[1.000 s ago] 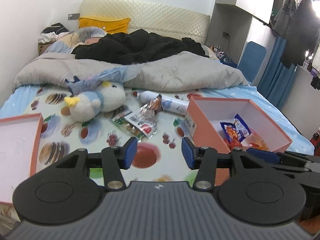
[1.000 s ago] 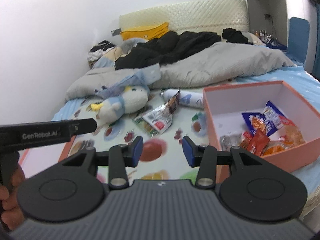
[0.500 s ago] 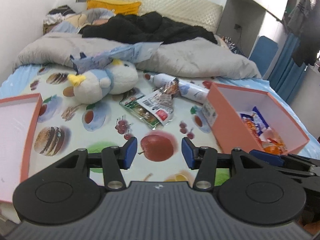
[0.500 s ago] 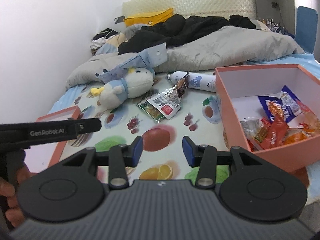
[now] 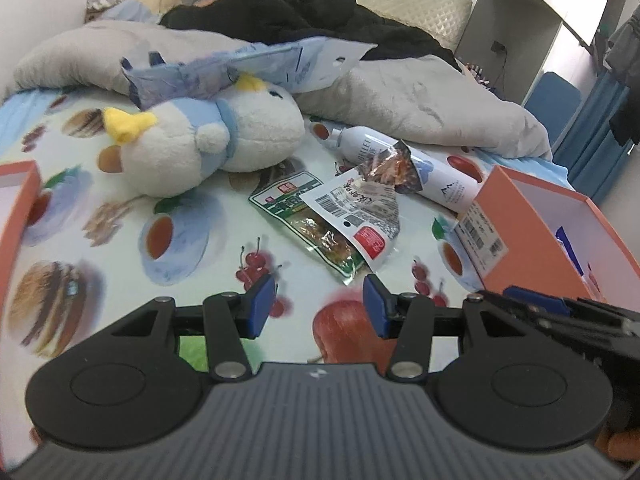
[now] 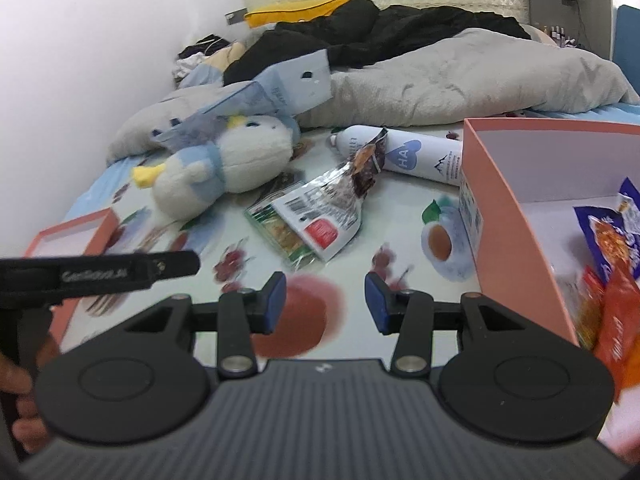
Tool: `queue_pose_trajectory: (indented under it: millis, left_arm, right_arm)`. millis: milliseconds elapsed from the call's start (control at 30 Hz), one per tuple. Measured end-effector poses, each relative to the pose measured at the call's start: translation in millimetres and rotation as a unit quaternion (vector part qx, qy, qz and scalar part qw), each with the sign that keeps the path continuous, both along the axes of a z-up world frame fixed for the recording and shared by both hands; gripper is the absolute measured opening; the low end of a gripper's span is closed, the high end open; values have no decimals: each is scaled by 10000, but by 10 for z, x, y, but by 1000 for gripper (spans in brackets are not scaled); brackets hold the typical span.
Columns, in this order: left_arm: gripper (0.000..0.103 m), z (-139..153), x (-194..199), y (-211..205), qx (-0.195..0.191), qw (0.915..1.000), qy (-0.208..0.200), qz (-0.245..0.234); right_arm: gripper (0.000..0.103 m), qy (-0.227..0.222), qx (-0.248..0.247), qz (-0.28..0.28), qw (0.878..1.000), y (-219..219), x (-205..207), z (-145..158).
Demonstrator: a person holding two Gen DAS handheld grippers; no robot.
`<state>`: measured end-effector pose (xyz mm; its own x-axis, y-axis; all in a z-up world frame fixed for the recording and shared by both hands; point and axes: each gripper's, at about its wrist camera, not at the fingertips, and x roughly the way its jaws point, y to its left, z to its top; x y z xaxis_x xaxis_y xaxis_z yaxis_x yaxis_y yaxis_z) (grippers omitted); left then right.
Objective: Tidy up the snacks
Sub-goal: 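Grasp the brown translucent packet with the right gripper while the left moves to the green-labelled packet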
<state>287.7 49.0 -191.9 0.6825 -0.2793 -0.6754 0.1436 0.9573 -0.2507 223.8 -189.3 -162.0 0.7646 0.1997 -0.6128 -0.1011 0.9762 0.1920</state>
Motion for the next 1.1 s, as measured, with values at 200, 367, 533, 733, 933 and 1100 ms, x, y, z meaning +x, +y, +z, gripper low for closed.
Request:
queue_pose_trajectory:
  millis: [200,367,533,733,933,1100]
  left_arm:
    - [55,-260,346,-61,57,9994,-13,-354]
    - [55,-487,643,-24,-236,9987,298,-332]
    - [55,-675,873,92,-1065,9924,590,-166]
    - [55,-850,1082,176,-1899,9770,973,61]
    - [55,-961,1203,275,-2620,9577,1150,290]
    - [55,-1039,1255,338,-3083,9425,1216,424]
  right_arm:
    - [65,-78,372,-332,9987,-53,444,-147]
    - [66,-52,525,-486,9974,-29,852,-292]
    - [66,139,755,-672,9948,-61,1280,-468]
    - [66,319,1088,-811,9902,-38,1636,-564]
    - [66,465,1112,-765,9897,77,1880,-667]
    - [42,591,1059,-784,9895,125,1978,-700]
